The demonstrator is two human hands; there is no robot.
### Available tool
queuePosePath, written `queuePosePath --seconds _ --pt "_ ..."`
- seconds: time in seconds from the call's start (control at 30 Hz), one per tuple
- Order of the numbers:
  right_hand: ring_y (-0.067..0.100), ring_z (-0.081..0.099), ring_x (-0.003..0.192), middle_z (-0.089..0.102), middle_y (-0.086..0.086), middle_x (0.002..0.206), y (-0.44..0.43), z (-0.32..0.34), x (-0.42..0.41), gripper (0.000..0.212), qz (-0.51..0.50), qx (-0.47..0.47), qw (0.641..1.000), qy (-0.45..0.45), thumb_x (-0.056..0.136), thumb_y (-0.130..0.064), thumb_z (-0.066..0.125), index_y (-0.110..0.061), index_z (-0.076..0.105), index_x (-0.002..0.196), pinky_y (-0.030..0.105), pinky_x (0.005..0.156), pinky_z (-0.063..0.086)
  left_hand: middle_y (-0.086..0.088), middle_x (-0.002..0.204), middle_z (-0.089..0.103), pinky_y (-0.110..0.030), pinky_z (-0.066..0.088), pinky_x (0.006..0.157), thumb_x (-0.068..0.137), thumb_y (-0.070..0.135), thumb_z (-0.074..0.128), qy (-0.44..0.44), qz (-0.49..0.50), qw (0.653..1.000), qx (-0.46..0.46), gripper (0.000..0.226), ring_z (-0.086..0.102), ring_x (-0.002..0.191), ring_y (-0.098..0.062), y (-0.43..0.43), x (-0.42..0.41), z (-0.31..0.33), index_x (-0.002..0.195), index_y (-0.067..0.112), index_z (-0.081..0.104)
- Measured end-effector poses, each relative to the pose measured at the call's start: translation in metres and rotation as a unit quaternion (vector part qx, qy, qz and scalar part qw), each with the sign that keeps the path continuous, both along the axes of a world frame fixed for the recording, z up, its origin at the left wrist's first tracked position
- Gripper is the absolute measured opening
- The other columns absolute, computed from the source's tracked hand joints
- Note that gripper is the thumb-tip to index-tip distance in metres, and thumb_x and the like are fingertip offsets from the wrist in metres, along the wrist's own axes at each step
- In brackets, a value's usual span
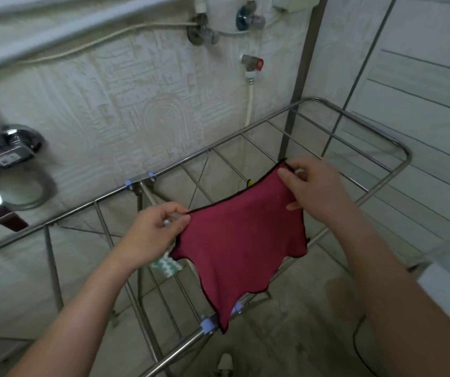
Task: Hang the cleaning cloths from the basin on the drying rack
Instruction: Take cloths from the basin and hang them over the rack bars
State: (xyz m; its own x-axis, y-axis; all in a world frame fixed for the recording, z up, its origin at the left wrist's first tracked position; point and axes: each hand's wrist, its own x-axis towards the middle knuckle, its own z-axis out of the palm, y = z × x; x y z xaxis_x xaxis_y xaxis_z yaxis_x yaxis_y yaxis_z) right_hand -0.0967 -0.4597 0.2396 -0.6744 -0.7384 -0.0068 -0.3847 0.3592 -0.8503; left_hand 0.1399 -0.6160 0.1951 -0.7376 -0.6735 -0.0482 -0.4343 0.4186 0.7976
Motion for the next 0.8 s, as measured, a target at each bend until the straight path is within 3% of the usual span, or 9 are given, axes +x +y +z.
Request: queuePosePath --seconds 0.07,0.17,0.3,0.37,0.43,0.53,0.63,0.73,0.8 --pt "0.016 0.068 0.073 0.065 0.005 0.098 -0.022 -0.031 -0.001 0.022 -0.002 0.043 0.999 0.019 0.095 -0.028 0.054 -0.016 0.062 0.112 0.029 0.063 0.059 -0.004 0.076 0.071 -0.037 0.052 0.07 0.093 0.022 0.057 -0.069 -0.011 0.998 -0.006 0.014 0.067 0.071 -0.02 -0.013 -0.013 -0.029 0.083 0.024 0.068" --pt "0.025 0.062 0.102 0.066 0.009 0.109 -0.046 -0.066 0.001 0.032 0.024 0.131 0.988 0.077 0.095 -0.023 0.051 -0.011 0.058 0.123 0.035 0.087 0.048 -0.01 0.081 0.071 -0.036 0.05 0.071 0.094 0.019 0.053 -0.179 -0.026 0.983 -0.027 0.02 0.066 0.079 -0.026 -0.031 -0.034 -0.069 0.084 0.012 0.069" --pt "0.015 0.058 0.087 0.062 0.001 0.098 -0.028 -0.086 0.005 0.025 -0.044 0.13 0.99 0.022 0.094 -0.02 0.051 -0.017 0.061 0.116 0.025 0.071 0.042 -0.003 0.101 0.071 -0.028 0.046 0.071 0.092 0.026 0.05 -0.264 0.005 0.961 -0.082 0.022 0.065 0.092 -0.022 -0.048 -0.058 -0.098 0.106 0.023 0.067" --pt "0.009 0.055 0.072 0.062 -0.005 0.085 -0.005 -0.098 0.01 0.01 -0.09 0.129 0.988 0.009 0.091 -0.02 0.056 -0.022 0.063 0.096 0.023 0.06 0.039 -0.004 0.11 0.069 -0.024 0.043 0.074 0.091 0.027 0.054 -0.248 0.018 0.965 -0.08 0.03 0.064 0.1 -0.023 -0.052 -0.069 -0.104 0.12 0.021 0.062" --pt "0.007 0.057 0.072 0.063 -0.009 0.077 0.015 -0.114 0.021 0.009 -0.082 0.166 0.983 0.008 0.089 -0.021 0.061 -0.024 0.064 0.081 0.018 0.058 0.038 -0.003 0.113 0.068 -0.026 0.046 0.081 0.09 0.028 0.058 -0.214 0.019 0.975 -0.053 0.034 0.064 0.1 -0.024 -0.053 -0.083 -0.11 0.122 0.017 0.061" --pt "0.012 0.061 0.085 0.071 -0.006 0.083 0.025 -0.141 0.037 0.016 -0.003 0.24 0.971 0.009 0.088 -0.03 0.064 -0.02 0.074 0.082 0.023 0.068 0.048 -0.002 0.098 0.069 -0.031 0.052 0.076 0.087 0.034 0.062 -0.132 0.063 0.988 0.057 0.025 0.065 0.082 -0.021 -0.049 -0.099 -0.12 0.104 0.017 0.067" --pt "0.021 0.049 0.097 0.065 -0.001 0.094 0.021 -0.144 0.048 0.024 0.044 0.317 0.941 0.111 0.092 -0.041 0.056 -0.026 0.075 0.094 0.036 0.077 0.047 0.0 0.074 0.063 -0.026 0.044 0.066 0.085 0.032 0.068 -0.077 0.122 0.978 0.153 0.016 0.056 0.069 -0.016 -0.045 -0.109 -0.125 0.079 0.018 0.065" --pt "0.023 0.052 0.092 0.065 0.001 0.084 0.019 -0.142 0.05 0.028 0.048 0.328 0.936 0.116 0.093 -0.041 0.055 -0.023 0.075 0.086 0.036 0.078 0.046 -0.001 0.06 0.061 -0.024 0.042 0.062 0.082 0.028 0.072 -0.073 0.13 0.973 0.178 0.025 0.052 0.056 -0.014 -0.043 -0.114 -0.124 0.061 0.017 0.063" --pt "0.025 0.057 0.083 0.062 0.001 0.07 0.018 -0.141 0.049 0.031 0.039 0.33 0.937 0.111 0.09 -0.04 0.059 -0.02 0.071 0.07 0.036 0.079 0.049 -0.004 0.061 0.064 -0.024 0.045 0.06 0.081 0.03 0.073 -0.095 0.122 0.978 0.137 0.028 0.057 0.053 -0.014 -0.045 -0.115 -0.12 0.059 0.017 0.061"
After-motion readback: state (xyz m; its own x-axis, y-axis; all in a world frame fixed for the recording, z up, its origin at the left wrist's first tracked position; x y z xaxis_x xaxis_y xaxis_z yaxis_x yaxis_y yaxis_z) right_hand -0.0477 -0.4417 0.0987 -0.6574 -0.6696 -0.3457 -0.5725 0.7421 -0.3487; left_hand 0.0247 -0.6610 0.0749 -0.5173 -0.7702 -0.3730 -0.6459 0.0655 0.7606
